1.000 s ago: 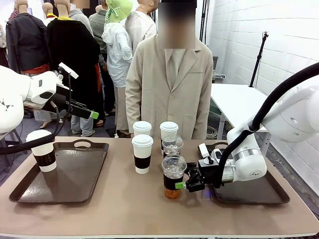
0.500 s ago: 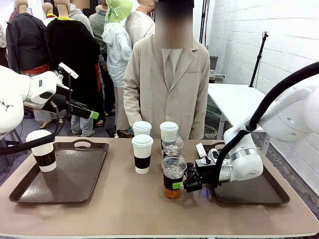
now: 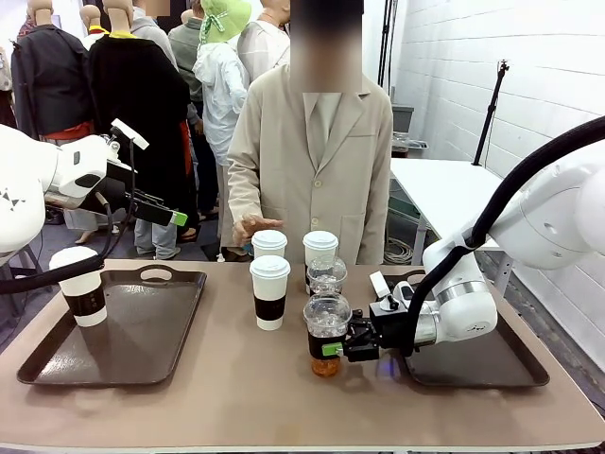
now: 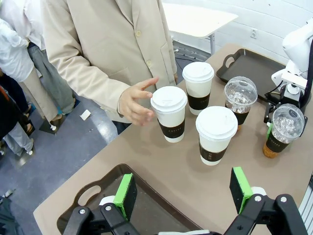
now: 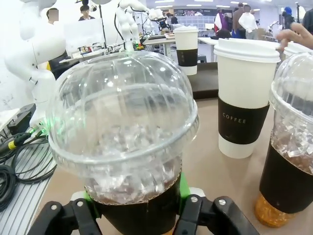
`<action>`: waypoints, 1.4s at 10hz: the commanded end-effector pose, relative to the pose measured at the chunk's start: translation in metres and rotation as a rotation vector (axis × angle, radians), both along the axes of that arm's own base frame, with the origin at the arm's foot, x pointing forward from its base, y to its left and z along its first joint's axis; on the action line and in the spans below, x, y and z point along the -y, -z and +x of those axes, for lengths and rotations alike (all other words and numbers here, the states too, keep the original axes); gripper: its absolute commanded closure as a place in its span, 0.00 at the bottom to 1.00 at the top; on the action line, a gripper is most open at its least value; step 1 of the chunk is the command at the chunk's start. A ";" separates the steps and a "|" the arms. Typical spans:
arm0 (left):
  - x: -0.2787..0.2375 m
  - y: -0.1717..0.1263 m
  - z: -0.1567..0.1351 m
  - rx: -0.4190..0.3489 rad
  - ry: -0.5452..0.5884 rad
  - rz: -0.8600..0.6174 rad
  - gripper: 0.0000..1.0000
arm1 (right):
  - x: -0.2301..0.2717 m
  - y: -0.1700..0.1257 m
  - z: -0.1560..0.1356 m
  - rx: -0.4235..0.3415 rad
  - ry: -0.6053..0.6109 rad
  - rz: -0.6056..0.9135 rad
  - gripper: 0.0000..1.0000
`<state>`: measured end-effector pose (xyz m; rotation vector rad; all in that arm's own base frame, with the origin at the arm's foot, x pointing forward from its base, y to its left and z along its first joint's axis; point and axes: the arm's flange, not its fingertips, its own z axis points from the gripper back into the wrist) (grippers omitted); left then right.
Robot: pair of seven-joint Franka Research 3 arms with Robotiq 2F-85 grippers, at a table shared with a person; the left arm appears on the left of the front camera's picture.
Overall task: Distribute the coffee onto the tray.
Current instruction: Pick up one iced Americano and place it on the right Handle tray.
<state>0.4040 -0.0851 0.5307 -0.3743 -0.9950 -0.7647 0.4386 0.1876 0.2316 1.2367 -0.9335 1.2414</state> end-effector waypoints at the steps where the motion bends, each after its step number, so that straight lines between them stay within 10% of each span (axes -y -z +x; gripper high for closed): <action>1: 0.000 0.000 -0.001 -0.013 -0.002 0.001 0.00 | 0.000 -0.005 -0.002 -0.024 -0.012 0.021 0.41; 9: 0.000 0.000 -0.001 -0.013 -0.002 0.001 0.00 | 0.115 -0.110 -0.051 -0.034 0.086 -0.015 0.41; 14: 0.000 0.000 -0.001 -0.013 -0.002 0.001 0.00 | 0.188 -0.137 -0.001 -0.050 0.191 -0.046 0.41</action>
